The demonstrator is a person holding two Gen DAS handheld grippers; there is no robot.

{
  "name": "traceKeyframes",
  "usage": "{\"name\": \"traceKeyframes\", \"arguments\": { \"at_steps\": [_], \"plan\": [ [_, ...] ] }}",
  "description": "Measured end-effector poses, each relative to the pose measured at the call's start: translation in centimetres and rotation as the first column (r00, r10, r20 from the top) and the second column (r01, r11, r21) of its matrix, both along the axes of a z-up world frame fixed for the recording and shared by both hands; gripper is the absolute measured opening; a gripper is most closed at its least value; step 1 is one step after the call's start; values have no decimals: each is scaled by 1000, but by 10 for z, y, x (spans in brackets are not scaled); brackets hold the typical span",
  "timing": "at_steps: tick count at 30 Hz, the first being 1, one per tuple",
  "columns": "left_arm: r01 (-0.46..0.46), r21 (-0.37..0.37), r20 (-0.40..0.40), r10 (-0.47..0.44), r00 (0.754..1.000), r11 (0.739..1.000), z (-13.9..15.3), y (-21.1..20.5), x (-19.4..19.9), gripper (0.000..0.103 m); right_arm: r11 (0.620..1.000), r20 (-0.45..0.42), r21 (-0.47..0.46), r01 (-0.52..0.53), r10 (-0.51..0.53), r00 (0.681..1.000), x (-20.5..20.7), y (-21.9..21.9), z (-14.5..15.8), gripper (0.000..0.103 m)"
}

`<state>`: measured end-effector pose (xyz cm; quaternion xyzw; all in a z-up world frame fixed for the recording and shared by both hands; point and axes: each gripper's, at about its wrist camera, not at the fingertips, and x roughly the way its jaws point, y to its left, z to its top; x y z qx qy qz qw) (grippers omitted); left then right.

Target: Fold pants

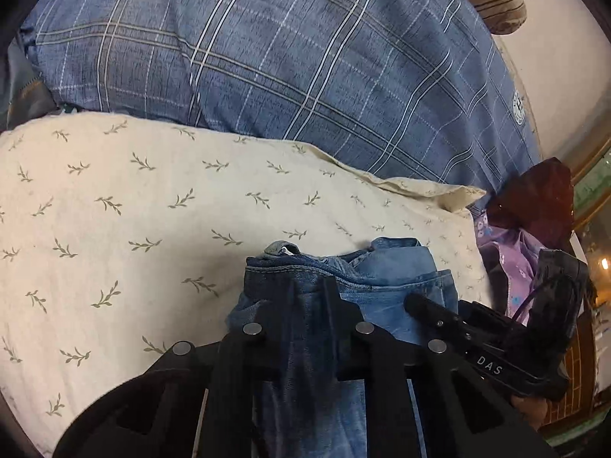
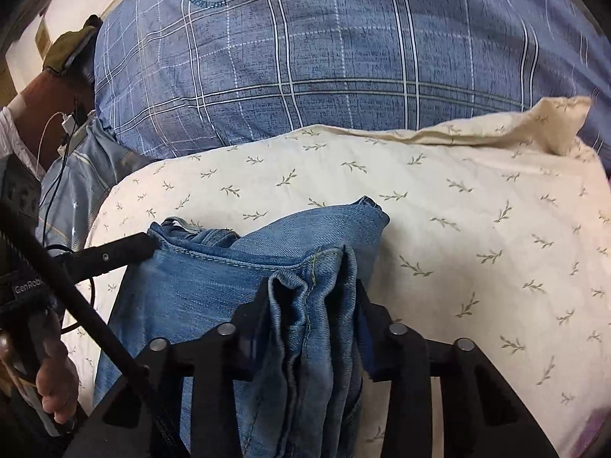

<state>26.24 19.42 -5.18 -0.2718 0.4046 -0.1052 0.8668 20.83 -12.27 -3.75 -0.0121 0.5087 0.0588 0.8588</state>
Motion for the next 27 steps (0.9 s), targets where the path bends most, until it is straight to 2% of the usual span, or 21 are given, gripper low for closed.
{"name": "traceKeyframes", "arguments": {
  "at_steps": [3, 6, 8, 12, 14, 15, 18, 20, 21, 22, 24, 27],
  "plan": [
    [-12, 26, 4, 12, 1000, 1000, 0, 0, -2, 14, 1000, 12, -30, -7, 7, 1000, 0, 4, 2, 37],
    [-17, 97, 32, 14, 999, 995, 7, -5, -7, 16, 999, 13, -33, -1, 2, 1000, -1, 4, 4, 37],
    [-10, 133, 34, 5, 999, 991, 11, -9, -9, 28, 999, 16, -38, -3, 4, 1000, -1, 5, 4, 37],
    [-21, 177, 20, 18, 1000, 984, 12, -9, -13, 35, 999, 16, -42, 4, -3, 1000, -2, 5, 6, 38],
    [-25, 165, -1, 26, 1000, 986, 10, -6, -12, 50, 999, 17, -45, 5, -4, 1000, -2, 6, 6, 38],
    [-15, 149, -16, 18, 1000, 989, 8, -6, -10, 50, 999, 18, -50, 3, -2, 1000, -2, 6, 6, 38],
    [17, 119, -48, -12, 999, 993, 0, -13, -1, 48, 998, 18, -59, 5, -4, 1000, -2, 8, 4, 38],
    [18, 120, -40, -13, 999, 993, -1, -16, 2, 32, 998, 19, -62, 6, -5, 1000, -2, 8, 3, 38],
    [18, 126, -29, -15, 999, 992, 1, -16, 1, 28, 998, 21, -62, 6, -5, 1000, -2, 8, 3, 38],
    [8, 131, -14, -6, 1000, 991, 5, -16, -1, 17, 998, 23, -62, 5, -4, 1000, -3, 9, 3, 37],
    [-9, 116, 42, 4, 999, 993, 15, -12, -10, 13, 998, 44, -70, -3, 6, 999, -6, 12, 6, 36],
    [-41, 175, 93, 25, 995, 984, 28, -16, -18, 12, 998, 89, -65, -18, 23, 996, -11, 15, 16, 35]
  ]
}}
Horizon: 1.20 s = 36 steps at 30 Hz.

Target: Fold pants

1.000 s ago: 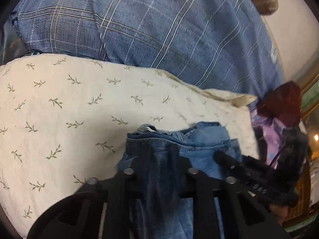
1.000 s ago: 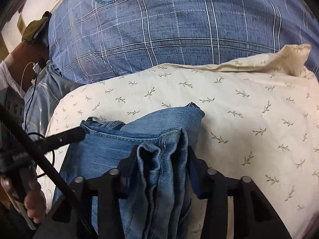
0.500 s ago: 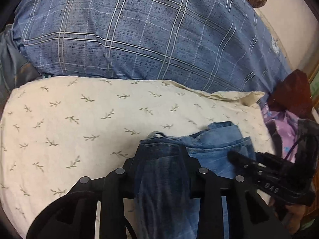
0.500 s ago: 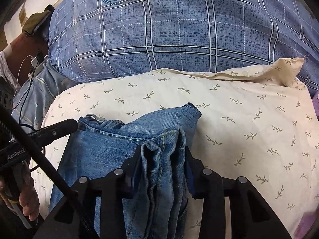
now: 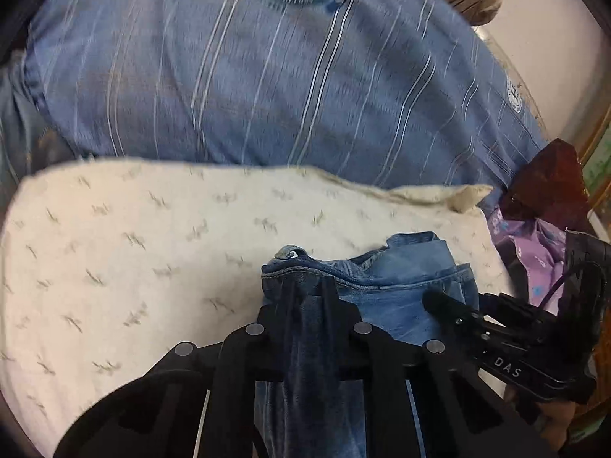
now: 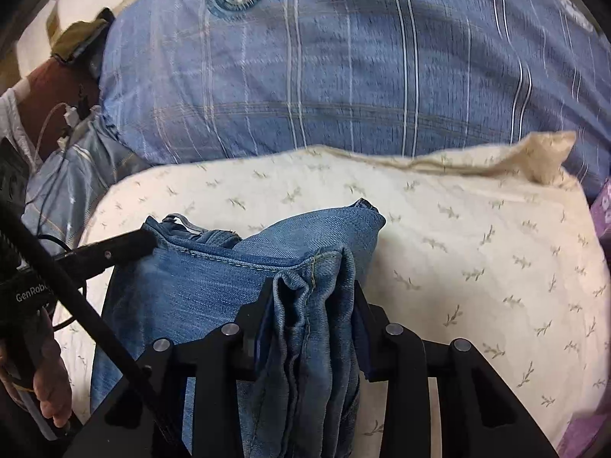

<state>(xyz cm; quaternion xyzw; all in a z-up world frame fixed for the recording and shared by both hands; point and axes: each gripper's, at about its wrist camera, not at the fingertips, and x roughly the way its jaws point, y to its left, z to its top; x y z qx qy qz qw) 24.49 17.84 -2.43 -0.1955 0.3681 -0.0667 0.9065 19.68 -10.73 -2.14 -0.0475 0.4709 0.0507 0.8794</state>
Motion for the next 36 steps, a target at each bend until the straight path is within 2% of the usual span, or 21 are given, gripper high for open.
{"name": "traceKeyframes", "arguments": {
  "at_steps": [3, 5, 8, 10, 12, 14, 17, 18, 19, 20, 22, 25, 27, 30, 31, 32, 33, 34, 35, 36],
  "plan": [
    [-16, 80, -55, 20, 998, 997, -18, -7, 10, 15, 1000, -31, 19, 5, -5, 999, 8, -7, -12, 37],
    [-24, 91, -64, 30, 998, 996, -26, -10, 12, 22, 1000, -58, 22, 14, -13, 998, 11, -12, -21, 46],
    [-50, 113, -49, 56, 997, 992, -21, -11, 9, 31, 993, -69, 115, 35, -27, 997, 8, -23, -13, 54],
    [-52, 140, -40, 59, 997, 989, -18, -14, 5, 36, 988, -64, 151, 42, -33, 997, 1, -29, -8, 66],
    [-48, 169, -47, 57, 997, 985, -18, -16, 2, 42, 979, -76, 197, 43, -29, 997, -6, -33, -9, 70],
    [-44, 165, -56, 53, 997, 985, -17, -15, -1, 47, 971, -103, 235, 45, -21, 994, -9, -34, -14, 70],
    [-28, 98, -79, 35, 996, 995, -17, -11, 0, 46, 973, -112, 223, 60, -36, 993, -6, -34, -21, 70],
    [-11, 61, -96, 17, 995, 998, -22, -8, 5, 43, 972, -122, 225, 66, -39, 992, -4, -35, -25, 67],
    [3, 20, -112, -1, 994, 1000, -26, -7, 9, 32, 970, -127, 232, 70, -41, 991, -3, -36, -28, 54],
    [3, 0, -115, -3, 993, 1000, -29, -5, 11, 25, 969, -126, 235, 77, -48, 991, -3, -37, -29, 48],
    [-13, -39, -88, 9, 996, 999, -24, 0, 6, 19, 964, -119, 257, 73, -43, 992, -4, -39, -25, 34],
    [-11, -53, -31, 10, 999, 999, -11, 4, -1, 19, 973, -75, 228, 33, -16, 997, -9, -30, -16, 31],
    [-15, -59, -57, 12, 998, 998, -19, 8, 4, 22, 969, -79, 244, 45, -27, 997, -6, -34, -20, 32],
    [-31, -76, -96, 24, 995, 997, -31, 15, 7, 30, 961, -115, 269, 66, -36, 993, -2, -43, -27, 49],
    [-34, -75, -86, 27, 996, 997, -27, 17, 4, 32, 955, -116, 288, 74, -42, 992, -4, -46, -24, 51],
    [-35, -58, -67, 32, 997, 998, -22, 19, -2, 37, 949, -103, 307, 73, -44, 994, -11, -47, -17, 52],
    [-35, -33, -48, 33, 998, 999, -15, 17, -11, 42, 946, -76, 318, 64, -42, 996, -19, -48, -10, 62],
    [-38, -19, -37, 37, 999, 999, -11, 18, -22, 53, 944, -40, 326, 59, -49, 998, -32, -50, -2, 76],
    [-44, -17, -25, 44, 999, 999, -8, 16, -34, 58, 938, -5, 342, 64, -66, 998, -46, -53, 2, 80],
    [-60, -16, -6, 60, 998, 998, -9, 17, -53, 58, 924, 30, 375, 67, -85, 996, -65, -58, 5, 81]
  ]
}}
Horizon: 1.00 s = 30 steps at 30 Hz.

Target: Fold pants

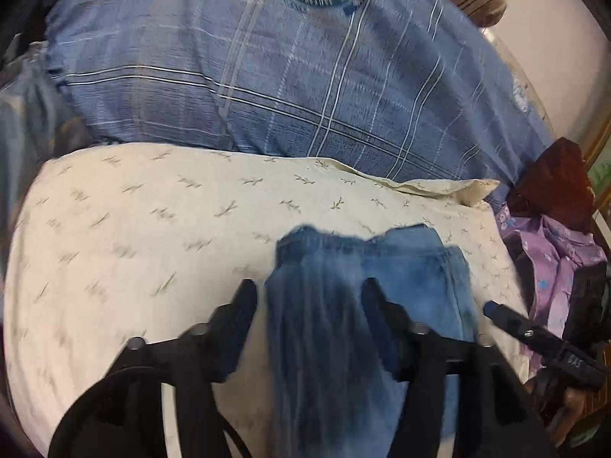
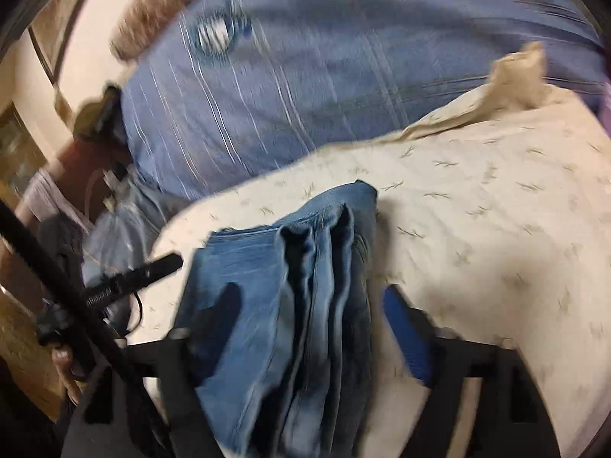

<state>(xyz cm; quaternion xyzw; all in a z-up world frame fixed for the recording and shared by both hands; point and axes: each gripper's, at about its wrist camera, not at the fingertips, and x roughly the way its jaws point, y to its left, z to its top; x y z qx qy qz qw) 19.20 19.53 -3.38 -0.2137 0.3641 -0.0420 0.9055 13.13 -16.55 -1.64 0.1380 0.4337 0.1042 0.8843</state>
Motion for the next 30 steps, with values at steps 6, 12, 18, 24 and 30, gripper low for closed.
{"name": "traceKeyframes", "arguments": {
  "at_steps": [6, 12, 18, 24, 30],
  "plan": [
    [-56, 91, -49, 61, 997, 994, -30, -15, -84, 58, 998, 30, 16, 65, -65, 997, -80, -7, -13, 81],
    [-27, 121, -45, 33, 998, 992, -33, -37, -117, 56, 945, -54, -320, -68, 53, 997, -93, 51, -41, 49],
    [25, 164, -44, -18, 999, 986, -35, -46, -117, 53, 915, -47, -402, -16, -3, 999, -89, 49, -55, 47],
    [68, 188, -34, -63, 997, 980, -35, -51, -118, 56, 936, -49, -351, 26, -46, 998, -89, 34, -55, 36],
    [0, 149, -70, 11, 997, 989, -53, -44, -95, 21, 942, -58, -336, 13, -34, 998, -88, 39, -57, 19]
  ]
}}
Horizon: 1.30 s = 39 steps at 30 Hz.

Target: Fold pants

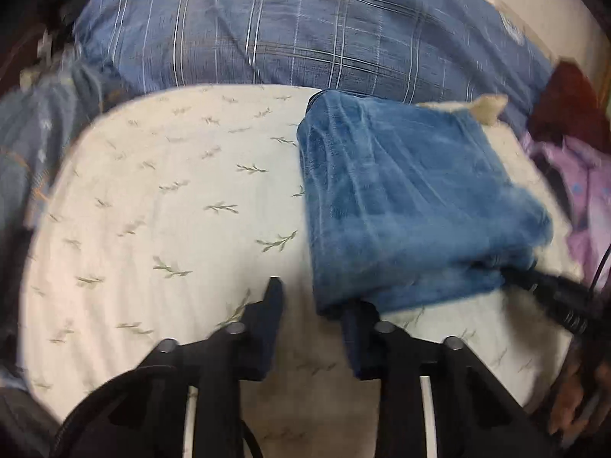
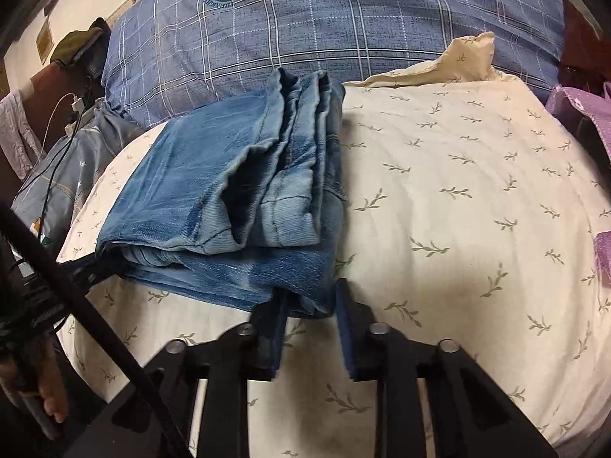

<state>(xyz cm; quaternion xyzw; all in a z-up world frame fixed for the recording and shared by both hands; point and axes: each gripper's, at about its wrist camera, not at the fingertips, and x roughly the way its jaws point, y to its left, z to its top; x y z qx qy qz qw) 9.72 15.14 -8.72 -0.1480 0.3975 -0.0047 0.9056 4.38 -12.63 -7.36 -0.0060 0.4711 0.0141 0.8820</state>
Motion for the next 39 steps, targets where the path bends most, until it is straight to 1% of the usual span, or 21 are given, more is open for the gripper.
{"name": "traceKeyframes", "arguments": {
  "at_steps": [1, 5, 8, 10, 11, 12, 13, 14, 15, 16, 20, 24, 26, 28, 29, 30, 31, 32, 34, 36, 39],
  "plan": [
    [14, -43, 10, -14, 1000, 999, 0, 1, 0, 6, 1000, 2, -7, -1, 1, 1000, 1, 1, 0, 17],
    [42, -21, 131, -39, 991, 999, 22, -5, -18, 5, 1000, 44, -5, -8, 8, 999, -6, 3, 12, 11],
    [28, 29, 56, -29, 998, 999, 6, -8, -10, 6, 1000, 3, 17, 10, -10, 1000, -1, -3, 3, 12],
    [20, 35, -2, -20, 1000, 999, -4, -8, -4, 7, 1000, -12, 27, 13, -13, 1000, 0, -4, 0, 18],
    [27, 27, -9, -26, 1000, 999, -4, -8, -4, 8, 999, -10, 51, 14, -13, 1000, -1, -5, 2, 20],
    [33, 35, -8, -33, 999, 999, -1, -10, -6, 11, 997, -8, 78, 15, -14, 1000, -3, -7, 5, 28],
    [36, 49, -2, -36, 999, 998, 2, -11, -10, 21, 994, -6, 105, 11, -11, 1000, -5, -9, 7, 43],
    [36, 66, 8, -36, 999, 997, 5, -12, -14, 36, 991, -7, 137, 12, -11, 1000, -8, -11, 10, 50],
    [17, 92, 21, -19, 1000, 996, 9, -13, -21, 43, 988, -8, 152, 17, -16, 1000, -11, -12, 11, 60],
    [3, 97, 35, -7, 999, 995, 12, -13, -27, 47, 985, -4, 172, 22, -22, 1000, -16, -14, 13, 62],
    [-20, 58, 87, 15, 996, 998, 22, -9, -46, 48, 973, 64, 229, 20, -35, 997, -34, -17, 31, 62],
    [-21, 64, 70, 17, 997, 998, 19, -8, -47, 47, 956, 140, 293, -36, -6, 990, -26, -13, 57, 62],
    [-9, 80, 64, 4, 998, 997, 15, -12, -46, 47, 958, 136, 283, -45, 6, 991, -13, -5, 61, 57],
    [8, 110, 58, -15, 998, 994, 12, -18, -38, 47, 965, 100, 257, -52, 27, 995, 3, 3, 52, 34],
    [12, 120, 58, -19, 998, 993, 11, -20, -34, 45, 970, 77, 239, -45, 28, 997, 7, 5, 46, 28],
    [12, 133, 58, -20, 998, 991, 10, -23, -29, 42, 975, 53, 217, -37, 26, 998, 11, 8, 38, 24],
    [9, 140, 62, -18, 998, 990, 11, -23, -26, 28, 981, 53, 191, -27, 17, 998, 12, 10, 32, 17],
    [10, 130, 65, -19, 998, 991, 12, -23, -22, 14, 984, 65, 177, -19, 7, 998, 8, 9, 31, 15],
    [9, 73, 94, -16, 995, 997, 15, -17, -22, 10, 984, 102, 175, -26, 9, 995, 0, 10, 39, 8],
    [9, 40, 111, -13, 994, 999, 15, -12, -24, 10, 991, 131, 132, -26, 9, 991, -7, 12, 48, 8],
    [14, -2, 60, -14, 998, 1000, 3, -7, -19, 10, 993, 79, 116, -10, 1, 997, -2, 10, 30, 8]
  ]
}}
